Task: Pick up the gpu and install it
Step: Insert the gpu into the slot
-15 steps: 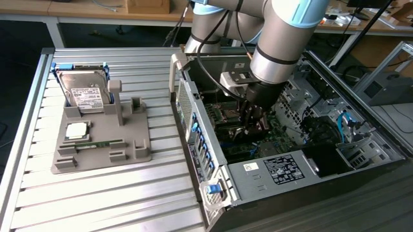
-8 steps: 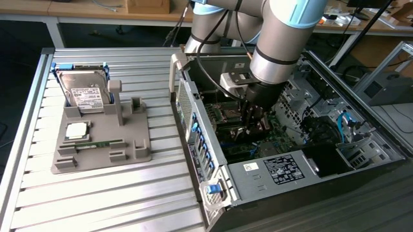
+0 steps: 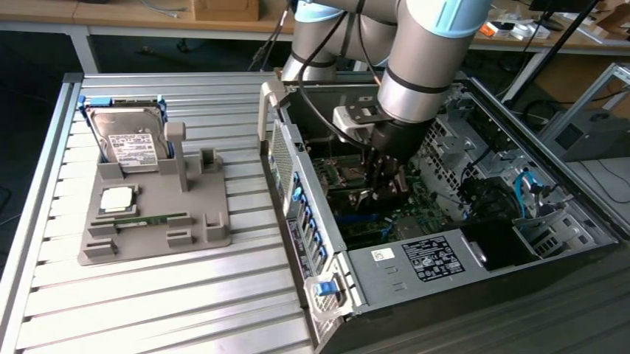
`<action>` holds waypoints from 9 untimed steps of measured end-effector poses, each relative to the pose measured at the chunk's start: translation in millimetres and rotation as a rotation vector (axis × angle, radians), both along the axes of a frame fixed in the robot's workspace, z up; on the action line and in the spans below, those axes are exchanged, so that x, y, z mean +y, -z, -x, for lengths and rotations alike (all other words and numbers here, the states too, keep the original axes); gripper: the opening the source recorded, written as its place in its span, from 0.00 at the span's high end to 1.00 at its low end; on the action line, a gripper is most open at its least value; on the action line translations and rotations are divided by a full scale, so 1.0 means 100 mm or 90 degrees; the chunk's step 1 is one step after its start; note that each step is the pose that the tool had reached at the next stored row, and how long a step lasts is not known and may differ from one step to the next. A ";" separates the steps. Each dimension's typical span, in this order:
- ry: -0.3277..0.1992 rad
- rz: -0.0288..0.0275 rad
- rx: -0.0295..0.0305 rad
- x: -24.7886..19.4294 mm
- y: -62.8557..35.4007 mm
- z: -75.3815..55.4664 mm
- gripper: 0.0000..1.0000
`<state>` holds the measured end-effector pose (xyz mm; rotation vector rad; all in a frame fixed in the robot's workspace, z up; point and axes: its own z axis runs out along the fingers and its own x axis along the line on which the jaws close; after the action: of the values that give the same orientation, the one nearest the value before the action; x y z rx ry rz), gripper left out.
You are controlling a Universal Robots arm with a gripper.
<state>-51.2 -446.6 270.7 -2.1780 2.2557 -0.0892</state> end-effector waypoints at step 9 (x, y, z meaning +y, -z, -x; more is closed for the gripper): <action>0.009 0.0000 -0.0001 0.044 0.013 0.13 0.73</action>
<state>-64.7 -442.2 269.4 -2.1629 2.2704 -0.0894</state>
